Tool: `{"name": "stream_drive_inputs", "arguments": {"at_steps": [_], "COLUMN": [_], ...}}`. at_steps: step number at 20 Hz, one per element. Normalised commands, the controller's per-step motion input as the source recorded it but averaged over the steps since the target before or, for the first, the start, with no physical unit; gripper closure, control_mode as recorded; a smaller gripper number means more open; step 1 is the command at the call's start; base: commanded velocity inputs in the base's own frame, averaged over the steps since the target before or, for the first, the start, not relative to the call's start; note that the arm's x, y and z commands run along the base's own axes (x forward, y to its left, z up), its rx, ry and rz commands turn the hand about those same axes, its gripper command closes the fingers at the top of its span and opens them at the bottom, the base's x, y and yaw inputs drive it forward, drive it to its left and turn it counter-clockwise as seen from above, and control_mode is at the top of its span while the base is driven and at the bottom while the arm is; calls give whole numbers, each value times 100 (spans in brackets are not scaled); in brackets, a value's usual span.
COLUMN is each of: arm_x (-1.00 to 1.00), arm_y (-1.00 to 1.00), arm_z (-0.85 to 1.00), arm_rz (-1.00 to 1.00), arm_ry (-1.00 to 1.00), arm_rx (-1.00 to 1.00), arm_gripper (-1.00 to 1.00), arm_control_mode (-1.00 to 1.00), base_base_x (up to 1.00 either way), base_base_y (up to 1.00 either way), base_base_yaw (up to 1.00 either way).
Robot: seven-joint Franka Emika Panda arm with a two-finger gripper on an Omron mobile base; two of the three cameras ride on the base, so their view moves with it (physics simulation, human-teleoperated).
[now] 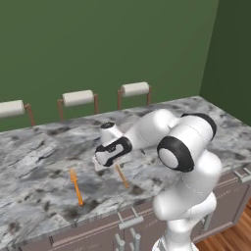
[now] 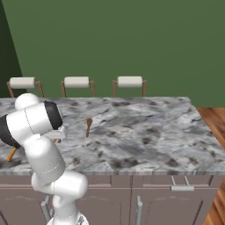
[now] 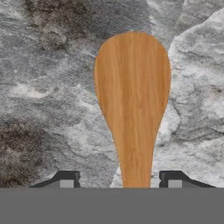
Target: Organize the utensils by type. Pick up the wooden spoons from the counter and place them in the open cabinet. Then pick up the metallic utensils from the counter and place them in the open drawer.
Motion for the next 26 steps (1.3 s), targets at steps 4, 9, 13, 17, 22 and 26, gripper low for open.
{"name": "stream_drive_inputs", "arguments": {"at_steps": [4,9,13,17,22,26], "arm_x": [-10,-16,-15,-8,-21,-26], "arm_y": [-10,-15,-21,0,0,0], "arm_z": [-36,-15,20,75,94,83], "arm_rz": [-2,-1,3,11,27,45], "arm_ry": [15,7,0,0,0,0], "arm_rx": [3,12,17,17,6,0], "arm_gripper": [100,100,100,100,100,100], "arm_control_mode": [-100,-100,-100,-100,-100,-100], "base_base_x": [0,0,0,0,0,0], "base_base_y": [0,0,0,0,0,0], "base_base_yaw": [0,0,0,0,0,0]}}
